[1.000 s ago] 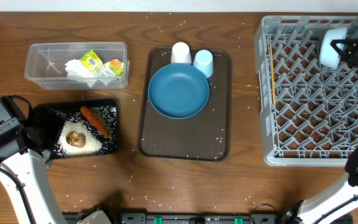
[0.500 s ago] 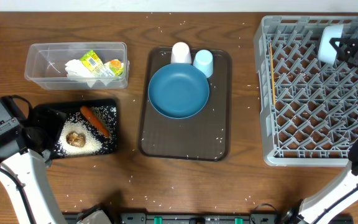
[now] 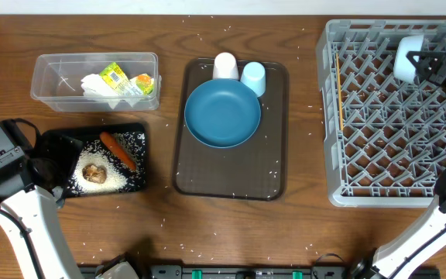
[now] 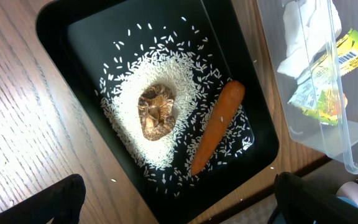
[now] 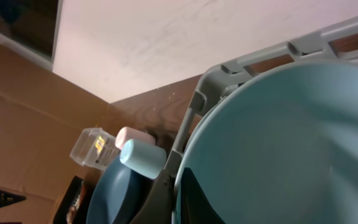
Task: Sort waste into correct bins and load items into the dishwasher rack
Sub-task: 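Lower the bowl into the rack's upper right and open the gripper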
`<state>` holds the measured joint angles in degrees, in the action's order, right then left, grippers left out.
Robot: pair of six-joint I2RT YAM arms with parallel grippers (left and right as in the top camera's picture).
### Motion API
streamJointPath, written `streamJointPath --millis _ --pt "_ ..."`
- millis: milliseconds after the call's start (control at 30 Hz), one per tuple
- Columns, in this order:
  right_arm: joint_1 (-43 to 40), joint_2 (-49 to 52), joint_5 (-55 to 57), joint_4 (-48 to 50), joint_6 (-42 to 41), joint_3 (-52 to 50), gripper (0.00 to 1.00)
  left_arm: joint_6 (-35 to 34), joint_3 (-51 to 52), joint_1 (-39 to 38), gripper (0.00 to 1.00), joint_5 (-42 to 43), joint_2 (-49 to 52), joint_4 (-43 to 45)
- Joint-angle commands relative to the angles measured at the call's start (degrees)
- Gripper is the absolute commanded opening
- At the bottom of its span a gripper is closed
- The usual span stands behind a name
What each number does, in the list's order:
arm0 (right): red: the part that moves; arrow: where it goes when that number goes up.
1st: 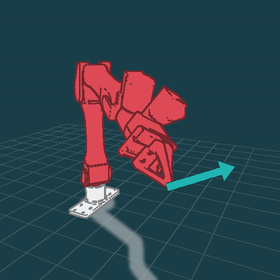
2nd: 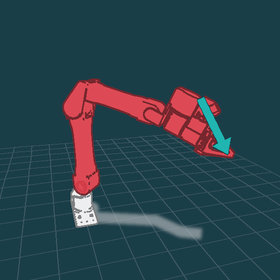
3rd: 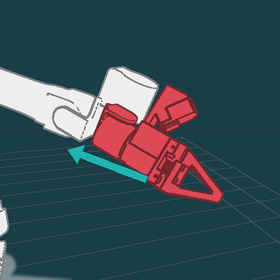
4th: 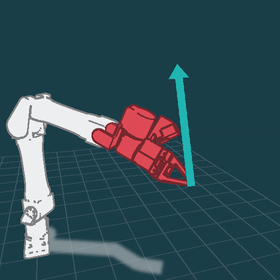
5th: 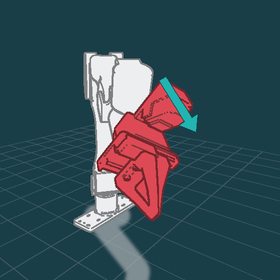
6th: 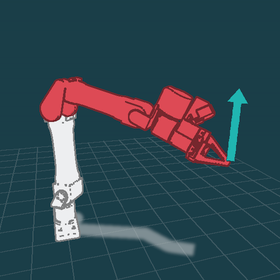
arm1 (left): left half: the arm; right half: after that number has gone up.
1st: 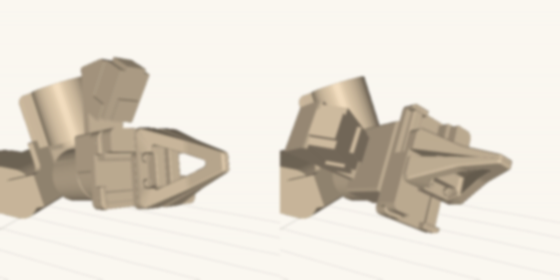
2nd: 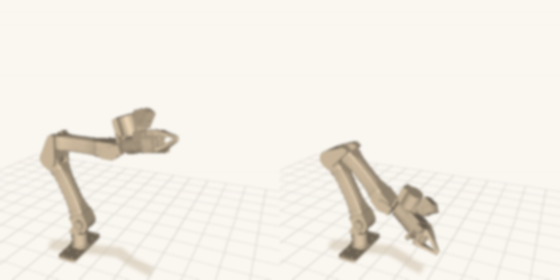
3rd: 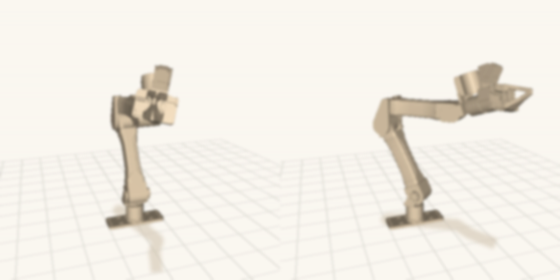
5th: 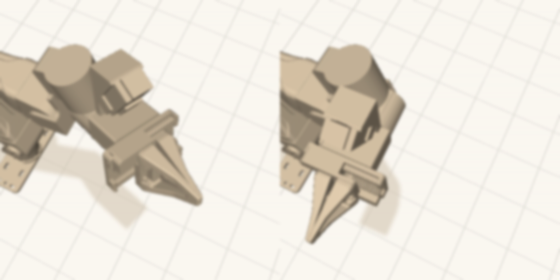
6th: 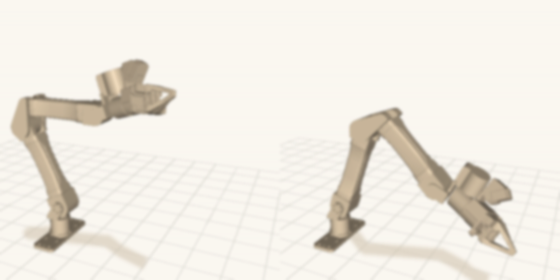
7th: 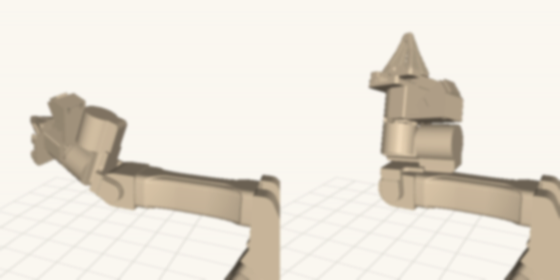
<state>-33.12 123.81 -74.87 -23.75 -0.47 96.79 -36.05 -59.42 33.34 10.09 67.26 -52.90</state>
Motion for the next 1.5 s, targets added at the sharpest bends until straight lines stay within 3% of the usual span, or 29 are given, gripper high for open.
streamJointPath --millis 0,233,500,667,1267,1333,1367,1400,1467 --pt "0.83 1.36 -4.87 1.62 -1.62 0.96 0.01 -0.24 0.33 0.28 0.98 -0.70 -0.28 -0.20" --pt "1.22 1.36 -4.59 4.85 -5.73 0.96 0.01 -0.24 0.33 0.28 0.98 -0.70 -0.28 -0.20" --pt "1.07 1.64 -1.99 3.56 -5.73 0.94 0.01 -0.26 0.33 0.28 0.98 -0.70 -0.28 -0.20" --pt "0.61 1.79 5.42 0.90 -6.75 0.94 0.01 -0.26 0.33 0.28 0.98 -0.70 -0.28 -0.20" --pt "-5.16 -0.24 6.49 -2.12 -11.10 0.98 0.02 -0.24 0.33 0.28 0.98 -0.70 -0.28 -0.20" --pt "-5.62 -1.33 7.74 -3.98 -11.06 0.98 0.17 -0.24 0.33 0.28 0.98 -0.70 -0.28 -0.20" --pt "-5.84 -1.97 8.63 -5.11 -11.06 0.98 0.36 -0.24 0.33 0.28 0.98 -0.70 -0.28 -0.20" --pt "-5.92 -2.73 9.55 -6.23 -11.06 0.98 0.48 -0.24 0.33 0.28 0.98 -0.70 -0.28 -0.20" --pt "-5.97 -4.70 12.96 -9.01 -10.64 0.98 0.61 -0.24 0.33 0.28 0.98 -0.70 -0.28 -0.20"
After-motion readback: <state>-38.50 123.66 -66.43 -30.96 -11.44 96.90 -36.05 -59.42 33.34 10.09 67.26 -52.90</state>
